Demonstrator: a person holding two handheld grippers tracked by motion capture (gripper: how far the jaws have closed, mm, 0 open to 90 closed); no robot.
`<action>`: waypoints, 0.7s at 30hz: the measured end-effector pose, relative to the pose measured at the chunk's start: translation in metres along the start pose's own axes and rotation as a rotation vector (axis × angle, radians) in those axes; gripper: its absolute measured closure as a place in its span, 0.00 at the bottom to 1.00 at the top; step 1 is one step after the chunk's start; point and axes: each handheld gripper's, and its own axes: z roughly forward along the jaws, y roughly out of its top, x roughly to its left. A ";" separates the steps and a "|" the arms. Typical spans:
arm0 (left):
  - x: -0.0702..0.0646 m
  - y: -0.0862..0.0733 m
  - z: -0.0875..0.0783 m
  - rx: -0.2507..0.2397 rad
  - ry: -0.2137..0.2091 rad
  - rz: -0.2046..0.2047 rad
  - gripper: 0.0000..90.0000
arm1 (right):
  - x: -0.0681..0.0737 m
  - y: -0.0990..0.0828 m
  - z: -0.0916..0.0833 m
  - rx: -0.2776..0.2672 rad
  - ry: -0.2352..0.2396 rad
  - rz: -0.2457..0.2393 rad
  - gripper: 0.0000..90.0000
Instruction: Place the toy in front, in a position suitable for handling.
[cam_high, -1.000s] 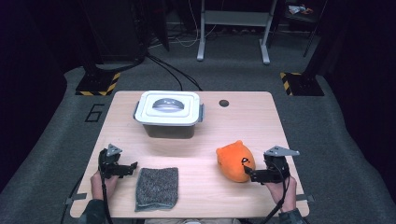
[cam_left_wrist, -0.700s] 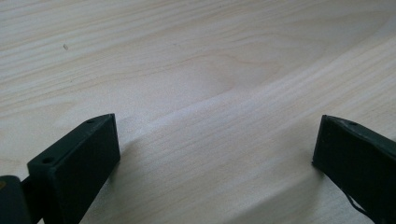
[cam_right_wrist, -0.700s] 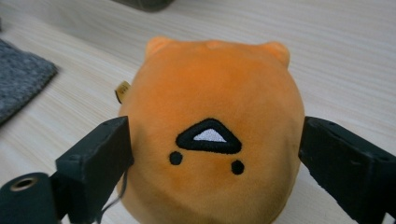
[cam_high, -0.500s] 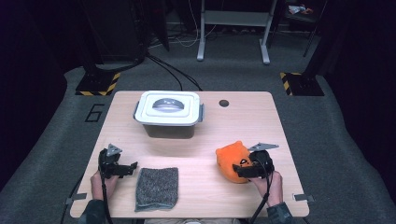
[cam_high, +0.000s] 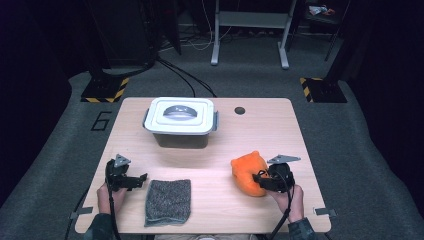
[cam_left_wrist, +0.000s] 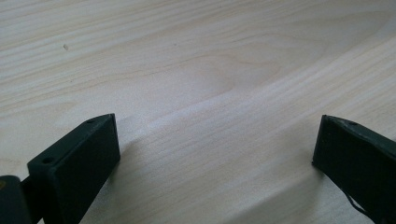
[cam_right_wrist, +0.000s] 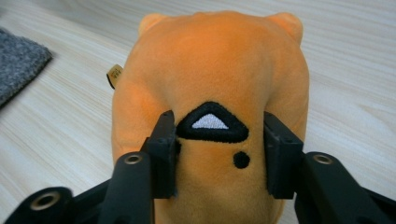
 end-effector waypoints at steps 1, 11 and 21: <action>0.000 0.000 0.000 -0.002 0.000 -0.003 0.00 | 0.000 0.000 -0.001 -0.011 0.008 0.000 0.62; 0.000 0.000 0.000 -0.002 -0.001 -0.002 0.00 | 0.004 0.005 -0.006 -0.093 0.004 -0.020 0.66; 0.000 0.000 0.000 -0.002 -0.001 -0.002 0.00 | 0.012 0.028 0.004 -0.119 0.000 -0.068 0.65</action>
